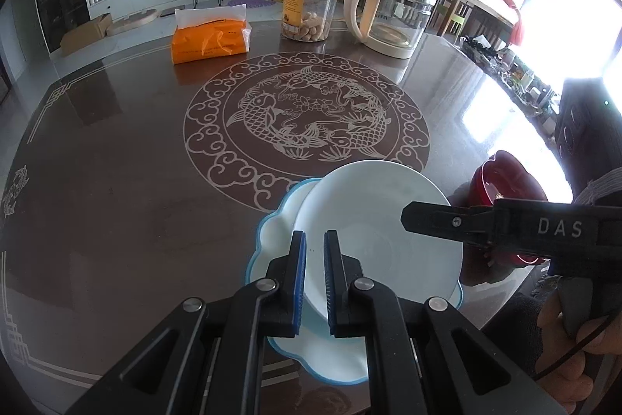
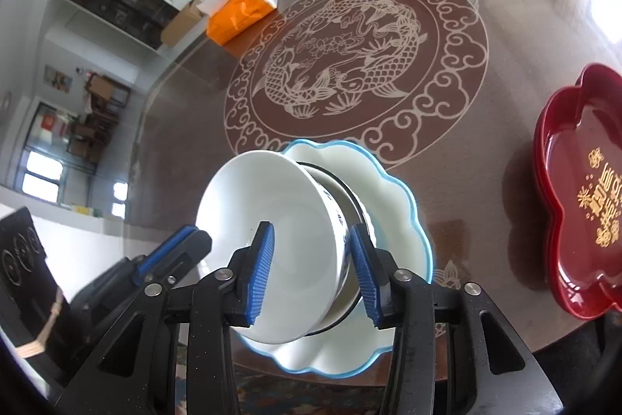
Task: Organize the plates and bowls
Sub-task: 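Lower the patterned bowl into the white bowl on the scalloped dish, then open both tools and withdraw from the nested bowls, then grip the scalloped dish rim with the left tool while the right tool grips it too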
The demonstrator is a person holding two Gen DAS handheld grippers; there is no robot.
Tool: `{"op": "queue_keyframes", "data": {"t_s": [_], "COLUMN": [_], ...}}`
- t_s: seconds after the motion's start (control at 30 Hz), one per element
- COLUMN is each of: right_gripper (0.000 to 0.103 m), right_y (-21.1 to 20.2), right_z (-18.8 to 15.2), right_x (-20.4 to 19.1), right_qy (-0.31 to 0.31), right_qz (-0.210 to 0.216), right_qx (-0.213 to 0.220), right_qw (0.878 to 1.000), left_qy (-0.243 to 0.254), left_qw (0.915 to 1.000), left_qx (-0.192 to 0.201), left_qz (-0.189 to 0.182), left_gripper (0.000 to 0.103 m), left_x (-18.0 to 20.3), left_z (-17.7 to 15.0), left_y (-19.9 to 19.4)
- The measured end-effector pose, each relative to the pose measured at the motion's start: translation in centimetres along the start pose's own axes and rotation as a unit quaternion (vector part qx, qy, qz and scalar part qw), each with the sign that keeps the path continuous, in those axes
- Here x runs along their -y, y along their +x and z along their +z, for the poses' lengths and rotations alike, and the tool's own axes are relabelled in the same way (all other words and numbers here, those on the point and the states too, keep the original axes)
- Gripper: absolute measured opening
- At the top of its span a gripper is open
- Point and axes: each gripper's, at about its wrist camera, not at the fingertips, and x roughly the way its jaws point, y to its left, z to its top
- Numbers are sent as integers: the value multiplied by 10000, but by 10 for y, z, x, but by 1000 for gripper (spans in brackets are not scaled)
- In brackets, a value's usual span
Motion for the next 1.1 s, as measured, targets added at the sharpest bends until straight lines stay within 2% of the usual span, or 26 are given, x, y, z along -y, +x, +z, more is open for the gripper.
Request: {"op": "queue_keyframes", "data": {"t_s": [0.1,0.2,0.27,0.37,0.47,0.53,0.57,0.6,0.67,0.7,0.73,0.77,0.8,0.83,0.87,0.9,0.93,1.03,1.1], "right_gripper": [48,48,49,49,49,49,49,57,66,71,74,79,82,83,83,83,83,83,83], "right_y": [-6,-11,-8,-8,-29,-55,-70,-85,-119,-136,-151,-163,-172,-177,-179,-178,-175,-161,-158], "right_z": [5,8,10,9,3,-7,-14,-24,-48,-63,-80,-97,-113,-127,-138,-146,-151,-162,-173], "right_x": [8,1,4,6,-1,-17,-25,-33,-44,-48,-51,-52,-54,-54,-53,-50,-45,-22,-7], "right_qy": [352,102,125,37,-275,-796,-1043,-1252,-1553,-1661,-1742,-1779,-1800,-1858,-1952,-2030,-2033,-1761,-1636], "right_qz": [258,-2,-23,-128,-295,-542,-670,-787,-1072,-1242,-1428,-1656,-1881,-2044,-2170,-2302,-2451,-2735,-2771], "right_qx": [52,153,56,129,707,1274,1573,1878,2611,3050,3490,3895,4217,4411,4476,4390,4193,3583,3518], "right_qw": [9990,9998,9999,9998,9967,9872,9797,9710,9467,9295,9097,8884,8685,8539,8452,8445,8502,8751,8790], "left_qy": [-30,47,61,6,33,133,217,314,496,554,535,457,388,418,514,592,643,763,809], "left_qw": [10000,9999,9999,10000,9992,9967,9945,9919,9865,9841,9817,9782,9739,9713,9709,9714,9721,9755,9789], "left_qx": [-93,-70,-38,0,386,784,996,1192,1498,1621,1766,1965,2166,2264,2262,2225,2176,1968,1788], "left_qz": [5,68,82,34,12,149,233,310,444,469,473,498,552,601,590,573,594,627,567], "left_gripper": [8,8,8,8,8,10,10,11,19,43,78,91,99,99,99,99,99,103,103], "left_x": [1,5,7,5,4,7,11,15,25,29,33,36,39,45,50,55,59,73,83], "left_z": [-1,-4,-4,-4,-5,-6,-8,-10,-17,-22,-29,-35,-44,-52,-60,-67,-74,-94,-102], "left_y": [8,12,13,11,-11,-34,-46,-57,-76,-84,-92,-100,-108,-114,-118,-121,-123,-125,-123]}}
